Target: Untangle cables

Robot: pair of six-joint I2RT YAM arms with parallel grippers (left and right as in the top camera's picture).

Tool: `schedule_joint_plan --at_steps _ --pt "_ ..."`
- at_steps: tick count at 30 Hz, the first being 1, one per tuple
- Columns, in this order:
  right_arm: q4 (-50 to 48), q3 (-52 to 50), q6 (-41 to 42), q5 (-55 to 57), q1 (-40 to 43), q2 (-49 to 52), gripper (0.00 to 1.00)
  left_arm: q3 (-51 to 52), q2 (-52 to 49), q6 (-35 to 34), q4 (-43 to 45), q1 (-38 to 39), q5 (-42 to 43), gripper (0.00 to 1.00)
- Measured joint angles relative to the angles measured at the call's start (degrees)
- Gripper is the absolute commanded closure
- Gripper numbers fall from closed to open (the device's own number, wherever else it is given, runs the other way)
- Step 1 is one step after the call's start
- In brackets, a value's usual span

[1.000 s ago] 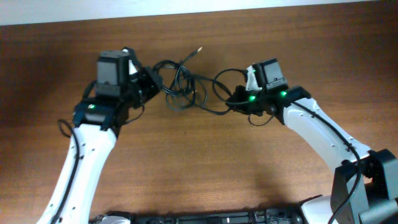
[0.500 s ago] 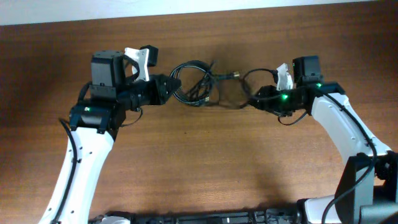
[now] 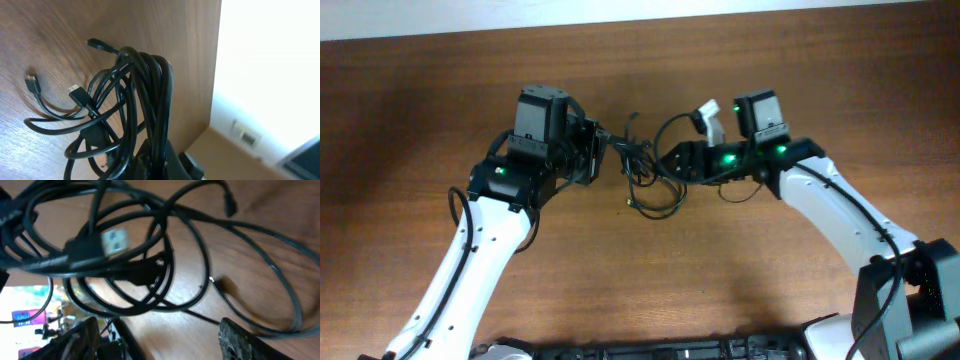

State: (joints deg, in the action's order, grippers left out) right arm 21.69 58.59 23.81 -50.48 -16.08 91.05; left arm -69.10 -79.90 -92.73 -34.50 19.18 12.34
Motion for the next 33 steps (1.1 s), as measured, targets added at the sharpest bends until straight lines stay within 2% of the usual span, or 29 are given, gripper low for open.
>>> schedule_joint_plan --at_steps 6,8,10,12,14,16,19,23,26,27,29,31,32,33 --pt "-9.55 -0.11 -3.37 11.39 -10.47 0.04 0.19 0.0 0.0 -6.12 -3.52 0.0 -4.94 1.0" --pt "-14.78 -0.2 -4.87 15.41 -14.05 0.04 0.11 0.0 0.0 -6.73 -3.93 0.0 -5.97 1.0" --pt "-15.8 -0.2 -7.21 22.32 -17.25 0.04 0.12 0.0 0.0 -7.04 -4.02 0.0 -6.47 1.0" --pt "-15.08 -0.2 -8.37 33.07 -20.06 0.04 0.45 0.0 0.0 -7.23 -4.07 0.0 -6.56 1.0" --pt "-14.4 -0.2 -9.05 40.74 -21.64 0.04 0.94 0.0 0.0 -7.28 -4.04 0.0 -6.56 1.0" --pt "-13.6 -0.2 -9.35 47.3 -22.73 0.04 0.96 0.0 -0.04 -7.43 -3.82 0.0 -6.43 1.0" --pt "-8.98 -0.02 -10.05 49.31 -23.37 -0.2 0.96 0.0 -0.35 -7.45 -4.0 0.68 -8.2 1.0" --pt "6.32 0.13 -10.12 51.04 -22.73 -6.58 0.96 0.0 -0.37 -7.82 -3.93 0.96 -13.94 1.0" --pt "18.45 0.07 -10.16 54.58 -16.57 -14.56 0.96 0.0 -0.37 -7.85 -3.85 0.79 -20.35 1.0" --pt "19.56 0.07 -10.21 55.17 -14.6 -15.37 0.96 0.0 -0.37 -7.82 -3.87 0.31 -21.38 1.0" --pt "21.86 0.07 -9.22 56.98 -8.09 -17.68 0.72 0.0 -0.37 -7.82 -3.89 -1.2 -24.24 1.0" --pt "21.81 0.07 -6.25 56.92 -3.02 -18.14 0.35 0.0 -0.37 -7.82 -3.87 -1.53 -24.68 1.0" --pt "21.24 0.02 -5.55 54.97 -1.68 -18.14 0.22 0.0 -0.37 -7.82 -3.85 -1.53 -24.33 1.0" --pt "19.85 -0.04 -5.09 52.04 -0.96 -18.14 0.16 0.0 -0.37 -7.85 -3.85 -1.53 -23.5 1.0"
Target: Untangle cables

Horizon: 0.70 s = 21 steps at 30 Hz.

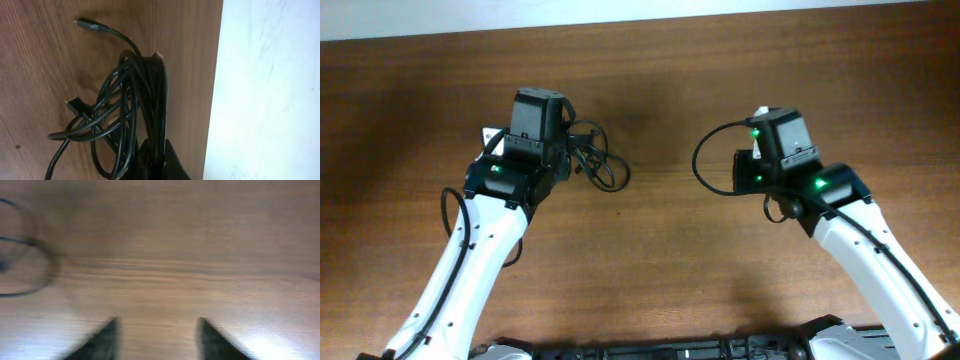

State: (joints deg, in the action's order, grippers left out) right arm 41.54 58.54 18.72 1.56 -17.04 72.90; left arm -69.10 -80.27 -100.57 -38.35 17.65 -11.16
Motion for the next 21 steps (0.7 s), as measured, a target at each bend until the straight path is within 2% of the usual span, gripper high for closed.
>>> schedule_joint_plan --at_steps 1,2,5,11,12,13,15,17,21 --pt "-3.41 -0.09 -1.14 -5.29 0.04 0.09 0.06 0.0 0.0 0.02 -0.02 0.0 1.38 1.0" --pt "-5.88 -0.11 -2.84 -10.47 -0.5 0.24 0.01 0.0 0.0 0.02 -0.02 0.0 2.67 1.0" --pt "-13.33 -0.15 -7.69 -22.1 -4.28 2.36 0.01 0.0 0.0 0.02 0.0 0.22 6.75 1.0" --pt "-22.47 -0.26 -12.7 -27.19 -10.95 11.63 0.0 0.0 0.0 0.02 0.0 0.28 13.92 1.0" --pt "-24.44 -0.26 -12.92 -27.56 -12.15 13.55 0.12 0.0 0.0 0.04 0.35 0.28 15.41 1.0" --pt "-25.18 -0.26 -13.09 -28.0 -13.22 15.04 0.36 0.0 0.0 0.02 0.66 0.33 16.72 1.0" --pt "-26.08 -0.28 -13.22 -28.92 -14.84 16.26 0.73 0.0 0.0 0.04 1.09 0.66 17.84 1.0" --pt "-26.25 -0.26 -13.46 -29.66 -15.56 16.31 0.95 0.0 0.0 0.02 1.88 0.9 18.78 1.0" --pt "-23.85 -0.26 -13.35 -38.07 -15.65 16.31 0.96 0.0 0.0 0.0 6.43 1.09 19.43 1.0"
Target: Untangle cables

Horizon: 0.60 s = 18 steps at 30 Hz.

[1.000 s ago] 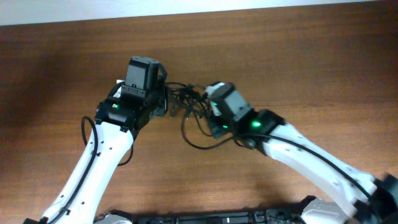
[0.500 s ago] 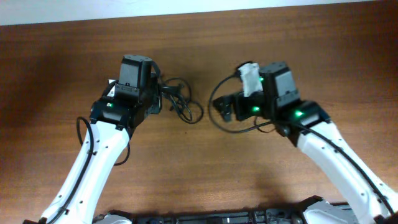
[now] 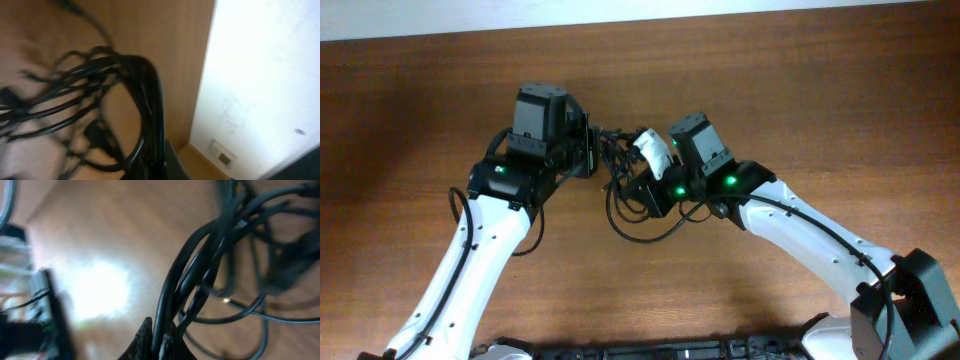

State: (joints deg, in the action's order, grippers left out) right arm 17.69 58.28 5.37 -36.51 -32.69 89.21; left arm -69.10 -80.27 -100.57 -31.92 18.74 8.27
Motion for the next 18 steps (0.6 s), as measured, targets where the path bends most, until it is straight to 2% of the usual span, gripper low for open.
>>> schedule_joint_plan --at_steps 2,6,10,11,12,13,15,18 --pt "3.63 0.07 -1.07 -6.51 0.37 0.0 0.96 0.0 0.0 0.02 1.77 -0.07 -1.22 1.0" --pt "16.06 0.11 -8.5 -16.24 3.72 0.0 0.96 0.0 0.0 -0.02 2.1 -2.47 -3.02 1.0" --pt "23.02 0.11 -13.53 -14.99 11.04 0.0 0.96 0.0 0.0 -0.22 2.8 -6.45 -0.66 1.0" --pt "23.47 0.11 -14.01 -13.62 13.53 0.0 0.88 0.0 0.0 -0.24 3.04 -6.93 0.9 1.0" --pt "23.63 0.11 -14.29 -12.76 15.08 0.0 0.7 0.0 0.0 -0.24 3.13 -7.1 1.97 1.0" --pt "24.09 0.11 -14.36 -11.98 16.57 0.0 0.46 0.0 0.0 -0.22 3.23 -7.15 2.89 1.0" --pt "24.52 0.09 -14.62 -10.58 19.78 0.0 0.21 0.0 0.0 -0.17 3.93 -7.67 2.89 1.0" --pt "24.13 0.09 -14.69 -10.1 23.43 0.0 0.0 0.0 0.0 -0.17 3.93 -8.04 2.71 1.0"
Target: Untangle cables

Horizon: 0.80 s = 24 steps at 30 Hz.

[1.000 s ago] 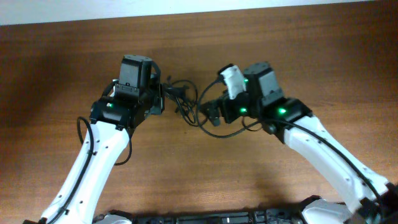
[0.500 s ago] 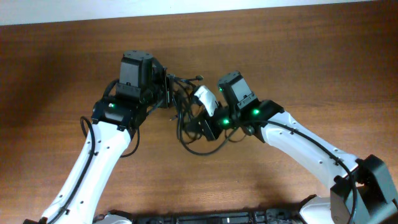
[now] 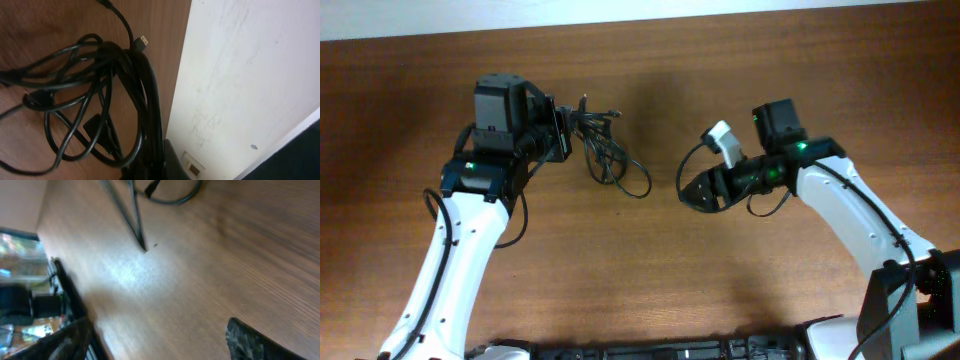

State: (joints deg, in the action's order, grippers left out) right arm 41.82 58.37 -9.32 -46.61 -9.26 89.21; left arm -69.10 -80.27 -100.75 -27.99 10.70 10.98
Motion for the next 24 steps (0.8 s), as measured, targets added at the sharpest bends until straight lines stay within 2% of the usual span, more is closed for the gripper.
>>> schedule_joint_plan --at_steps 5,7,8,9,10,11,12,15,20,24 --pt "-14.84 -0.31 2.01 -11.1 0.44 0.0 0.01 0.0 0.0 0.0 0.44 4.76 -0.63 1.0" --pt "-21.66 -0.31 2.56 -9.73 -3.17 0.0 0.01 0.0 0.0 0.0 1.2 7.87 -0.9 1.0" --pt "-24.35 -0.31 2.75 -7.63 -5.2 0.0 0.06 0.0 0.0 0.0 1.79 9.49 -0.9 1.0" --pt "-26.34 -0.31 2.91 -5.14 -7.32 0.0 0.18 0.0 0.0 0.0 2.45 10.56 -0.92 1.0" --pt "-27.47 -0.31 3.15 -2.97 -9.14 0.0 0.52 0.0 0.0 0.0 3.06 11.52 -0.98 1.0" --pt "-28.26 -0.31 3.69 0.02 -11.39 0.0 0.92 0.0 0.0 0.0 3.65 12.33 -1.14 1.0" --pt "-28.39 -0.31 4.72 3.3 -13.2 0.0 0.96 0.0 0.0 0.0 3.91 12.72 -1.38 1.0" --pt "-25.38 -0.15 9.46 10.97 -16.68 -0.02 0.96 0.0 0.0 0.2 5.64 12.79 -4.39 1.0" --pt "-8.46 1.01 11.76 18.08 -17.75 -0.22 0.96 0.22 0.0 -0.13 12.57 7.48 -5.57 1.0" --pt "3.21 0.28 12.33 33.09 -17.62 -0.46 0.96 0.26 -0.09 0.24 18.23 1.81 -4.96 1.0"
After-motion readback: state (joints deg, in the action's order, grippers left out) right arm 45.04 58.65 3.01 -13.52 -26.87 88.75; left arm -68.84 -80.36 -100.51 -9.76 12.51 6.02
